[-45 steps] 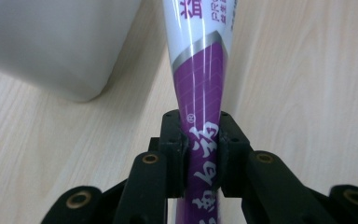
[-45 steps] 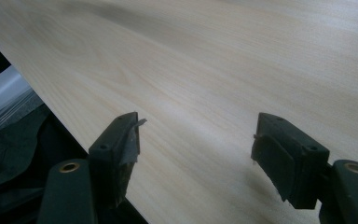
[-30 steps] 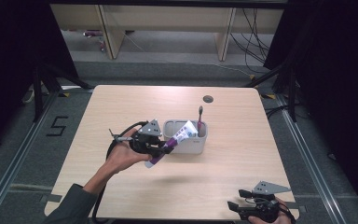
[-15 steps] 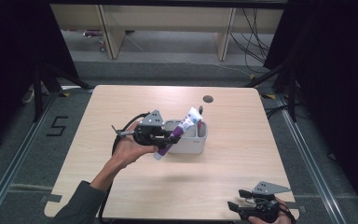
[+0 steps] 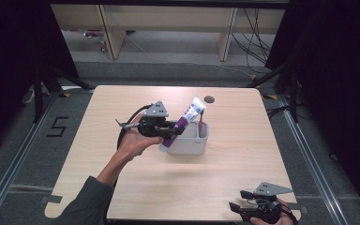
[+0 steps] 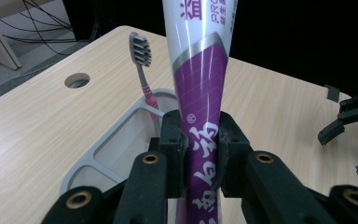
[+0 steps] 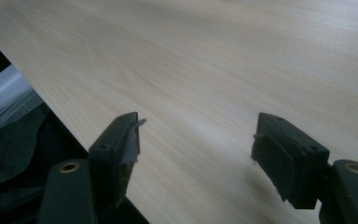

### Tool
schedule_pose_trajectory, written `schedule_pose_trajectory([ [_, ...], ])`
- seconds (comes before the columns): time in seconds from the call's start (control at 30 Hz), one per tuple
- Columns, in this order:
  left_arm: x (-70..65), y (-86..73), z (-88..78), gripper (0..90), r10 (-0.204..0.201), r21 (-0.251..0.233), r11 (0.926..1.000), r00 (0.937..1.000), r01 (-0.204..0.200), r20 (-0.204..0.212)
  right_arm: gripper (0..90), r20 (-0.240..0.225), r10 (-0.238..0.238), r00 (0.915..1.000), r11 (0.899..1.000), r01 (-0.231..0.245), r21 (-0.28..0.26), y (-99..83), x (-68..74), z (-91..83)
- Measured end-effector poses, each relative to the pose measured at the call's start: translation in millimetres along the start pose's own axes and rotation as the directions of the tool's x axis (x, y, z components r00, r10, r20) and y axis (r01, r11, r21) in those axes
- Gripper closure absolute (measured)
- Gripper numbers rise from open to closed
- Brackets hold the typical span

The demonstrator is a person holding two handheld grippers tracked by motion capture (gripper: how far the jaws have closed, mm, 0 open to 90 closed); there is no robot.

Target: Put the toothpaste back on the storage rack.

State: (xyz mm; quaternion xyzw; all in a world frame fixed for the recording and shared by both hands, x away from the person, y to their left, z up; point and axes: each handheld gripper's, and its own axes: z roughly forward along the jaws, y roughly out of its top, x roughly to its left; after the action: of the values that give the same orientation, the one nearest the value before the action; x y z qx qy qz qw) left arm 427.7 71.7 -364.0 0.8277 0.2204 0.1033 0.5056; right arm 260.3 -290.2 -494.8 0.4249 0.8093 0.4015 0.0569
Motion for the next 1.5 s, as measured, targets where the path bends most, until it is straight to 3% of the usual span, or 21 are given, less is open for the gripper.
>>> schedule_pose_trajectory([
  [0.37, 6.7, 14.4, 10.1, 75.5, -0.017, -0.01, 0.9998, 0.9994, 0.016, -0.029, 31.8, 0.016, -0.014, 0.9998, 1.0, 0.014, -0.01, -0.4, -0.9, -1.7],
  [0.6, 12.8, 24.5, 15.6, 75.6, -0.038, -0.051, 0.9981, 0.9977, 0.035, -0.056, 31.8, 0.01, -0.005, 0.9999, 1.0, 0.005, -0.005, -1.5, -1.3, -2.5],
  [0.67, 14.6, 26.5, 18.3, 75.6, -0.057, -0.085, 0.995, 0.9961, 0.052, -0.068, 31.8, 0.011, -0.006, 0.9999, 1.0, 0.006, -0.006, -1.7, -1.5, -3.1],
  [0.83, 17.0, 30.1, 25.0, 75.5, -0.07, -0.101, 0.993, 0.9939, 0.061, -0.085, 31.8, 0.008, 0.002, 1.0, 1.0, -0.002, -0.017, -2.6, -1.5, -3.2],
  [0.9, 18.8, 30.9, 29.6, 75.5, -0.077, -0.109, 0.9918, 0.9932, 0.067, -0.087, 31.8, -0.004, 0.03, 0.9995, 1.0, -0.03, 0.002, -3.1, -0.1, -3.7],
  [1.0, 20.1, 31.2, 33.7, 75.5, -0.085, -0.133, 0.9885, 0.9912, 0.071, -0.102, 31.8, 0.016, -0.016, 0.9997, 1.0, 0.016, -0.016, -3.3, -3.4, -4.2],
  [1.17, 23.6, 30.7, 41.4, 75.5, -0.107, -0.17, 0.9816, 0.9879, 0.087, -0.113, 31.8, 0.001, 0.023, 0.9997, 1.0, -0.023, -0.006, -4.5, -1.8, -5.1],
  [1.23, 25.8, 29.9, 44.2, 75.5, -0.12, -0.175, 0.9797, 0.986, 0.099, -0.116, 31.9, 0.024, -0.011, 0.9997, 1.0, 0.012, -0.014, -4.7, -4.3, -6.1],
  [1.5, 27.4, 24.1, 57.1, 75.5, -0.12, -0.191, 0.9769, 0.9856, 0.097, -0.118, 31.9, 0.016, 0.003, 0.9999, 1.0, -0.002, -0.015, -6.1, -4.5, -6.7],
])
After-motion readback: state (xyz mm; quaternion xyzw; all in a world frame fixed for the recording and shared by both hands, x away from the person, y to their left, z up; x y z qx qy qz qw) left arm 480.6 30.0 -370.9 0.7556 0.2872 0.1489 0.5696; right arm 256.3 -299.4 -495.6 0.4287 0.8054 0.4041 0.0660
